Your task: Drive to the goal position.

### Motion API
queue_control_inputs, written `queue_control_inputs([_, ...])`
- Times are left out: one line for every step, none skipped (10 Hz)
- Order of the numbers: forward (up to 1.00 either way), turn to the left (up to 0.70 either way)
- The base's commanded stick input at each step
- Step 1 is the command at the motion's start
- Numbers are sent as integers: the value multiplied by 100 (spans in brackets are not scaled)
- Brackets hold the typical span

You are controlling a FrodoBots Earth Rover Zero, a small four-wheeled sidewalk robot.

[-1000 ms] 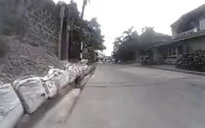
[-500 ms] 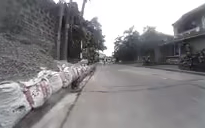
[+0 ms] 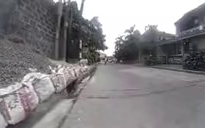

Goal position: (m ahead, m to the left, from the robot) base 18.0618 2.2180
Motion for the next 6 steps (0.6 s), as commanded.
queue_control_inputs([70, 0])
queue_control_inputs([70, 0])
queue_control_inputs([70, 0])
queue_control_inputs([70, 0])
queue_control_inputs([70, 0])
queue_control_inputs([70, 0])
